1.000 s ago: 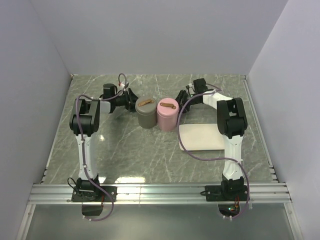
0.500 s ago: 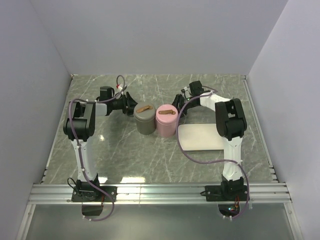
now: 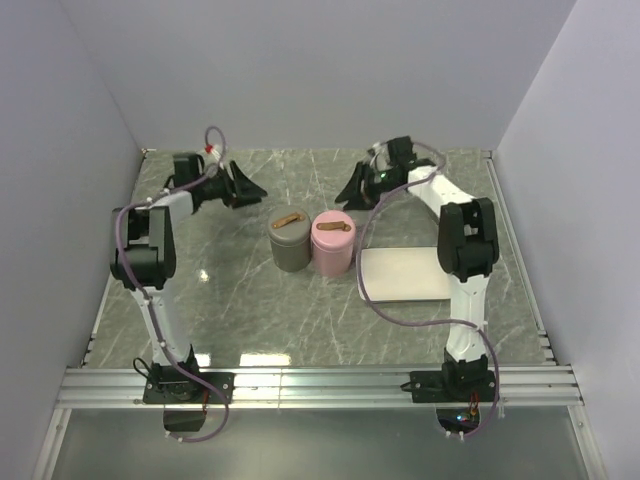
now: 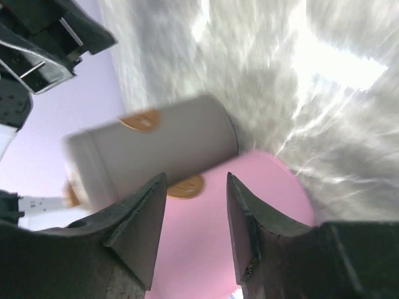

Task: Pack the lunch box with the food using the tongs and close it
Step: Move the packing box to the center of the board.

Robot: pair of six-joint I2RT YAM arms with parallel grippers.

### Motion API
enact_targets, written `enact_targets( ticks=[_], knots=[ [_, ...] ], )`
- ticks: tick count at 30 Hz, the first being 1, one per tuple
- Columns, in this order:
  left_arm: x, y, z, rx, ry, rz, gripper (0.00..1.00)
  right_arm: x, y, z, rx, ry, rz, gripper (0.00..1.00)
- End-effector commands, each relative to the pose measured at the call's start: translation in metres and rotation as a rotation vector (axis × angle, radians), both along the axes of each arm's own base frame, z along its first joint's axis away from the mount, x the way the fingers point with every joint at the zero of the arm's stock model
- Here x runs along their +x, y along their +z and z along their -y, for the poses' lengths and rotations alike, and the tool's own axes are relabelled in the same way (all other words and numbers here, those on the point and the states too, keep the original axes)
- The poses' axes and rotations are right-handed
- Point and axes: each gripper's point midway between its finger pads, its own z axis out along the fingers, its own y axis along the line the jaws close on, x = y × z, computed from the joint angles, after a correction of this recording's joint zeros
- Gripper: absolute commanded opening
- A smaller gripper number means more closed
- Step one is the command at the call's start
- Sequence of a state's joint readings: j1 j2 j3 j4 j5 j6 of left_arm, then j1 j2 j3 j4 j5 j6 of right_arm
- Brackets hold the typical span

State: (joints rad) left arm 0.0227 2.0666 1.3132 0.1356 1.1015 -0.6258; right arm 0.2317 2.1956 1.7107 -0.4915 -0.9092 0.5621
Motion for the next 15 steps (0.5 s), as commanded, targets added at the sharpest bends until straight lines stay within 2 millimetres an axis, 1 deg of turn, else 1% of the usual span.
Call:
enact_targets(
  ticks=[1,2,3,4,5,6,7,8,9,10,11,12,13,14,15],
  knots=[
    [0.021,0.093,-0.033,0.137,0.045,0.335,0.65,0.044,0.095,0.042,-0.016,-0.061,0.310,0.52],
    [0.025,0.110,-0.039,0.181,0.056,0.393,0.65,0.046,0.111,0.050,-0.028,-0.054,0.382,0.54],
    [0.024,0.119,-0.044,0.218,0.054,0.438,0.69,0.049,0.124,0.063,-0.050,-0.069,0.428,0.55],
    [0.012,0.126,-0.048,0.288,0.018,0.491,0.72,0.047,0.133,0.068,-0.060,-0.060,0.467,0.57],
    [0.010,0.141,-0.050,0.327,0.004,0.550,0.78,0.038,0.151,0.073,-0.070,-0.025,0.540,0.59],
    [0.002,0.148,-0.050,0.350,-0.019,0.580,0.80,0.037,0.160,0.077,-0.080,-0.016,0.586,0.59],
    [-0.008,0.161,-0.051,0.412,-0.067,0.698,0.80,0.026,0.166,0.077,-0.072,0.014,0.588,0.59],
    [-0.022,0.160,-0.050,0.419,-0.104,0.692,0.80,0.017,0.178,0.077,-0.080,0.045,0.636,0.57],
    [-0.030,0.164,-0.048,0.428,-0.122,0.717,0.78,0.009,0.181,0.076,-0.080,0.060,0.636,0.56],
    [-0.042,0.178,-0.045,0.459,-0.142,0.799,0.77,-0.008,0.183,0.071,-0.070,0.091,0.619,0.55],
    [-0.053,0.171,-0.043,0.470,-0.162,0.801,0.76,-0.016,0.182,0.069,-0.081,0.123,0.634,0.53],
    [-0.062,0.173,-0.033,0.484,-0.191,0.838,0.74,-0.024,0.180,0.066,-0.095,0.144,0.635,0.52],
    [-0.069,0.179,-0.033,0.555,-0.207,0.917,0.74,-0.035,0.175,0.067,-0.138,0.154,0.623,0.52],
    [-0.073,0.173,-0.033,0.598,-0.223,0.924,0.75,-0.044,0.173,0.058,-0.166,0.210,0.660,0.50],
    [-0.092,0.170,-0.006,0.630,-0.335,0.991,0.76,-0.052,0.168,0.054,-0.194,0.230,0.658,0.49]
  ],
)
